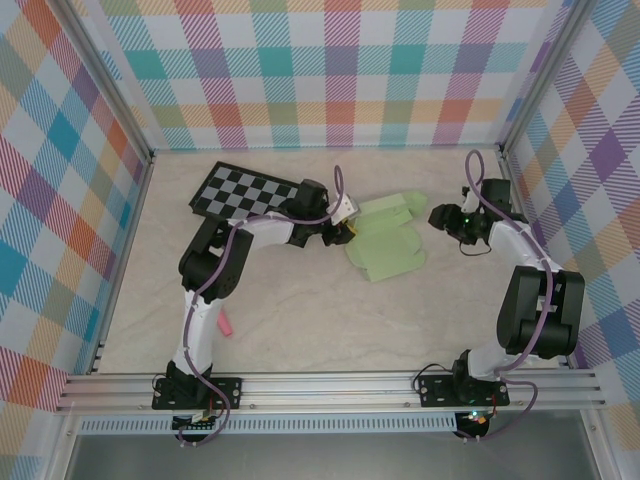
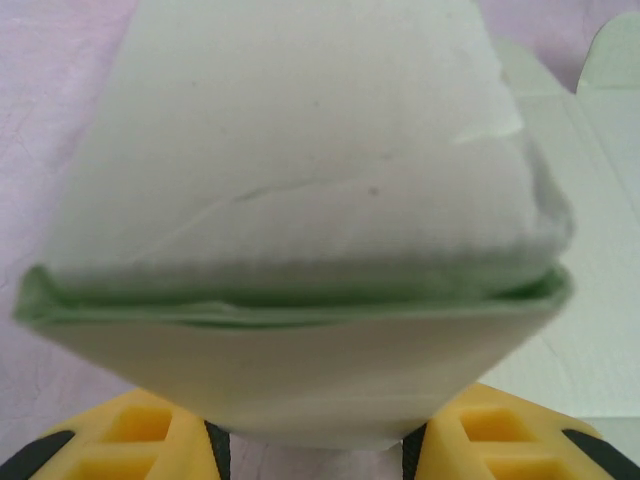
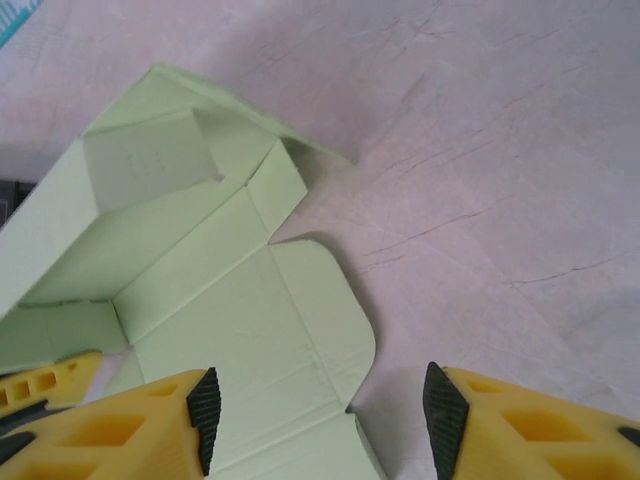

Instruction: Fold the paper box

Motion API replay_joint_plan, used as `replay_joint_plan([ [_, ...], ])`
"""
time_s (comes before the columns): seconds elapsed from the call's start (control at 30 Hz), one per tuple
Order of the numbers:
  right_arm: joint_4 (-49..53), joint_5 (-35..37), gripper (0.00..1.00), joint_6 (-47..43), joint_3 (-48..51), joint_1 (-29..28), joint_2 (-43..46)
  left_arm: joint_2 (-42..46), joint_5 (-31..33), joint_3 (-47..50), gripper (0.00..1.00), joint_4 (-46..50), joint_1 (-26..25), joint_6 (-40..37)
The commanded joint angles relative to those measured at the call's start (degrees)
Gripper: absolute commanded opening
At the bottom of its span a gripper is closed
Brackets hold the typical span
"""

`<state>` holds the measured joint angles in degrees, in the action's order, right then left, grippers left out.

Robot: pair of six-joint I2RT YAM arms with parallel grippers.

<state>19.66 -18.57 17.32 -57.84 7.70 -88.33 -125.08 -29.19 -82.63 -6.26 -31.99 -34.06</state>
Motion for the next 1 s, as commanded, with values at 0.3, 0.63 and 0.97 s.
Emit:
replay_joint_plan([
  [0.3,-9.97,-8.15,0.51,4.37,4.41,0.56,-2.02,2.06,0.63,-5.04,0.36,5.65,0.03,8.91],
  [0.63,-9.52,-5.79,0.5,-2.54,1.82,-0.15,-1.05,6.82,-4.99,-2.72,0.37,1.61,0.7,20.03],
  [0.97,-6.02,-13.41,0.3,-16.91,-2.58,0.87,-4.78,7.08,-9.82,-1.85,0.37,1.51,2.02,16.23],
])
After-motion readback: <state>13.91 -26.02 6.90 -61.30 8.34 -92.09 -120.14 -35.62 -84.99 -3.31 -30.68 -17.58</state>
